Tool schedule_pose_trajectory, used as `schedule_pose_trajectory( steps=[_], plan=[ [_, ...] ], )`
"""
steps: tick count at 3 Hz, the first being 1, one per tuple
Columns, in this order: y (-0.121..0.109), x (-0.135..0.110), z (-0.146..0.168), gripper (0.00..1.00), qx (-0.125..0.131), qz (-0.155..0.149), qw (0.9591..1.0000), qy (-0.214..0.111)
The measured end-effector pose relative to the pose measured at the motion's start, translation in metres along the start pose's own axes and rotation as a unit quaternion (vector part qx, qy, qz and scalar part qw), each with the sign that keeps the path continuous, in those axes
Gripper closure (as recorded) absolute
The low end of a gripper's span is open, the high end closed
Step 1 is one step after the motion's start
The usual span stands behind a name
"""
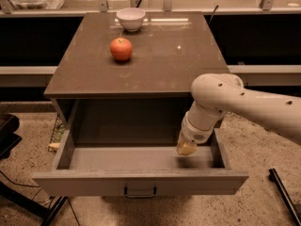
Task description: Open top drawer
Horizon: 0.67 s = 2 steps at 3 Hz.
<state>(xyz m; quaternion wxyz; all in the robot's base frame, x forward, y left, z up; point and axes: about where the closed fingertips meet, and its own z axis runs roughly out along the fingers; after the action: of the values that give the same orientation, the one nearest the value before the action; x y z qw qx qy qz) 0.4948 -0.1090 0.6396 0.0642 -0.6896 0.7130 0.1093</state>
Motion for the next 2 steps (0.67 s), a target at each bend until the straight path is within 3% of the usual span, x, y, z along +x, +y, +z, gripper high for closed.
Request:
schedule_pose_trajectory(
  steps=[1, 2],
  plan=[
    [0.013, 0.007, 0.007, 1.0, -0.002, 0.01, 0.9999, -0.01],
    [0.072, 0.034, -0.013, 1.0, 0.014, 0.059, 0.9982, -0.001]
  ],
)
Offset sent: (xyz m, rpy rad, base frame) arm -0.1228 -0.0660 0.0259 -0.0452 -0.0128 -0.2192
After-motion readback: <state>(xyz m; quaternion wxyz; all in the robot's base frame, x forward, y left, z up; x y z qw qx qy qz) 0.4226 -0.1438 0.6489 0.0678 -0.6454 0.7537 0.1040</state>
